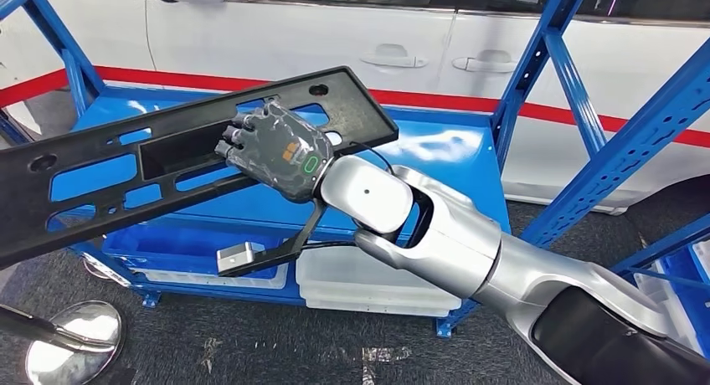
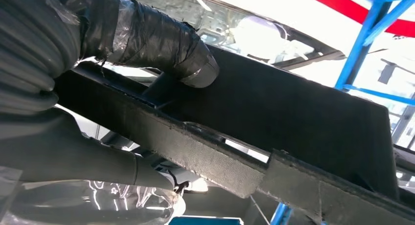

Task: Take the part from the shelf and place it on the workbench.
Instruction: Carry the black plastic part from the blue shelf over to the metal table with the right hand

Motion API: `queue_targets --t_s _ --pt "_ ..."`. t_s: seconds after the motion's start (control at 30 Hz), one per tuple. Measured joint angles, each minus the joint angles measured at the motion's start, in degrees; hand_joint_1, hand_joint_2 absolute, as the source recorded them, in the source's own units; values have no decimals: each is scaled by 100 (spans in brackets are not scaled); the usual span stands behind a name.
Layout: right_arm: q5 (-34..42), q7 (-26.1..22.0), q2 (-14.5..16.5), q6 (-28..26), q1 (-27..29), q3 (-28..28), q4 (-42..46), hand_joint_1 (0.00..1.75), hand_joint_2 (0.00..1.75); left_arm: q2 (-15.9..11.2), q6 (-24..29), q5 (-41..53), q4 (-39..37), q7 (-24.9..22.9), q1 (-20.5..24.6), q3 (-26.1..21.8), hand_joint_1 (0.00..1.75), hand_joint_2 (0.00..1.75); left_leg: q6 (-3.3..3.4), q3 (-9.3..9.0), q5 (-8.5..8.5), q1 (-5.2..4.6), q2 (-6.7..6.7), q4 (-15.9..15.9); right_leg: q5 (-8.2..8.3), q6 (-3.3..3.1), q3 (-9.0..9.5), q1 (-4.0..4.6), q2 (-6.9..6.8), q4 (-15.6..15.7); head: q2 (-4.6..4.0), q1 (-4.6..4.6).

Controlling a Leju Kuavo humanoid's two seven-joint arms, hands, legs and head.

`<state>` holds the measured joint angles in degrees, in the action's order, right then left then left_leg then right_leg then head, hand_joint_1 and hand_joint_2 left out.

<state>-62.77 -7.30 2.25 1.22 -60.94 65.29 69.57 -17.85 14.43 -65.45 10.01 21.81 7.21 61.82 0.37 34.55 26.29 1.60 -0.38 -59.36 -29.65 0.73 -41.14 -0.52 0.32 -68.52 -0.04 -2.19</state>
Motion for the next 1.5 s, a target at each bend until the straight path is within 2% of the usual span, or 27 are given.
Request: queue_targets --t_s 0.07,0.1,0.13,0.23,0.3,0.4,0.47,0.53,0.57,0.6,0.63,0.7,0.73,0.8,0.9,0.93,1.0,1.07,1.1,1.13,1.17,1.23,1.3,1.33,1.4,1.43,1.5 --pt "1 0 -7 0 5 0 -1 175 175 -1 5 1 0 1 -2 15 0 175 47 85 -55 -46 0 -2 -313 -15 -194 16 -2 -634 0 1" --pt "1 0 -11 1 7 0 -1 175 175 -1 8 1 0 1 -4 19 0 175 60 125 -82 -76 -2 -3 -315 -50 -170 34 -2 -714 0 -1" --pt "1 0 -14 1 9 0 -1 175 175 -1 13 1 0 1 -4 23 0 175 68 157 -108 -108 -5 -4 -219 -104 -37 63 -2 -571 0 0" --pt "2 1 -17 2 2 0 3 175 175 20 28 2 1 14 0 37 0 175 67 207 -176 -175 -3 6 133 -389 689 197 -21 554 0 -22" --pt "2 4 -17 4 -12 0 10 175 175 39 39 1 -3 27 0 52 0 175 21 223 -239 -140 12 35 198 -503 895 273 -46 932 1 -30" --pt "7 9 -20 19 -24 1 13 175 175 41 63 1 -7 38 -6 63 0 175 -74 246 -268 -118 21 76 386 -514 935 259 -66 1157 1 -8" --pt "12 9 -20 31 -30 1 13 175 175 46 68 3 -7 45 3 65 0 175 -139 365 30 -125 12 -213 524 -508 921 193 -94 1300 1 -13" --pt "15 8 -20 38 -29 1 13 175 175 44 72 3 -6 50 10 66 0 175 -224 569 481 -76 12 -874 591 -484 822 165 -100 1285 1 -21" --pt "17 8 -21 41 -20 2 13 175 175 40 73 3 -7 51 6 66 0 175 -271 632 615 -44 14 -1157 614 -457 753 144 -97 1248 1 -25" --pt "17 8 -21 46 -9 2 13 175 175 37 74 3 -7 54 1 67 0 175 -317 624 646 -12 16 -1288 635 -425 676 115 -93 1199 0 -24" --pt "17 8 -22 51 -1 2 13 175 175 37 76 3 -7 59 -1 67 0 175 -364 520 573 20 19 -1217 653 -396 590 81 -90 1138 0 -25" --pt "17 8 -21 60 5 2 14 175 175 33 85 5 -7 80 7 67 0 175 -466 95 359 81 16 -592 677 -326 414 13 -83 984 0 -28" --pt "18 9 -21 64 5 2 16 175 175 30 92 7 -7 96 12 67 0 175 -478 -83 280 82 -7 -317 688 -283 333 -5 -73 915 1 -36" --pt "22 9 -21 69 6 2 27 175 175 20 102 9 -8 125 19 68 0 175 -406 -197 264 69 -58 -78 729 -197 227 5 -43 820 1 -37" --pt "33 10 -29 76 9 2 41 175 175 17 114 10 -9 143 18 71 0 175 -186 -90 176 63 -53 -116 771 -105 156 15 -9 786 1 -26" --pt "34 11 -33 79 12 2 42 175 175 21 118 11 -9 146 22 72 0 175 -124 -47 131 63 -37 -111 656 -80 115 7 -11 703 0 -23" --pt "35 11 -39 85 13 2 44 175 175 23 126 14 -9 151 28 72 0 175 -20 72 19 57 -11 -95 153 -47 -37 -4 -18 211 0 -13" --pt "37 11 -40 96 16 2 44 175 175 24 134 14 -9 153 26 74 0 175 21 217 -96 34 -1 -91 -325 -40 -187 0 -19 -495 0 -8" --pt "39 11 -42 103 19 2 44 175 175 23 139 14 -9 154 25 75 0 175 26 294 -153 18 3 -93 -398 -51 -187 3 -19 -717 0 -8" --pt "44 11 -44 110 22 2 44 175 175 23 144 14 -9 154 25 77 0 175 28 367 -207 0 4 -94 -350 -76 -100 13 -19 -761 0 -8" --pt "48 12 -46 114 25 2 44 175 175 23 151 14 -9 154 24 80 0 175 27 433 -260 -19 5 -95 -225 -118 82 29 -18 -613 0 -8" --pt "61 14 -49 115 23 2 44 175 175 28 164 14 -8 154 26 91 0 175 13 533 -362 -49 2 -92 -51 -254 666 94 -19 125 0 -10" --pt "74 17 -47 113 21 2 46 175 175 34 176 15 -7 154 24 108 0 175 -37 560 -467 -49 9 -56 -49 -322 1090 152 -30 767 1 -12" --pt "79 17 -48 112 19 2 46 175 175 35 181 15 -7 154 21 115 0 175 -75 555 -522 -41 13 -19 -63 -324 1157 169 -35 917 1 -6" --pt "83 18 -51 112 20 2 46 175 175 30 187 14 -8 153 12 122 0 175 -150 546 -615 -25 17 66 78 -323 1121 159 -46 1029 0 10" --pt "84 18 -51 113 20 2 46 175 175 30 187 16 -9 154 11 123 0 175 -177 578 -550 -23 18 51 154 -344 1097 142 -56 1094 0 10" --pt "86 17 -46 114 22 2 46 175 175 31 186 17 -9 154 12 124 0 175 -214 701 -103 -17 24 -298 325 -391 1013 107 -73 1182 0 -12"
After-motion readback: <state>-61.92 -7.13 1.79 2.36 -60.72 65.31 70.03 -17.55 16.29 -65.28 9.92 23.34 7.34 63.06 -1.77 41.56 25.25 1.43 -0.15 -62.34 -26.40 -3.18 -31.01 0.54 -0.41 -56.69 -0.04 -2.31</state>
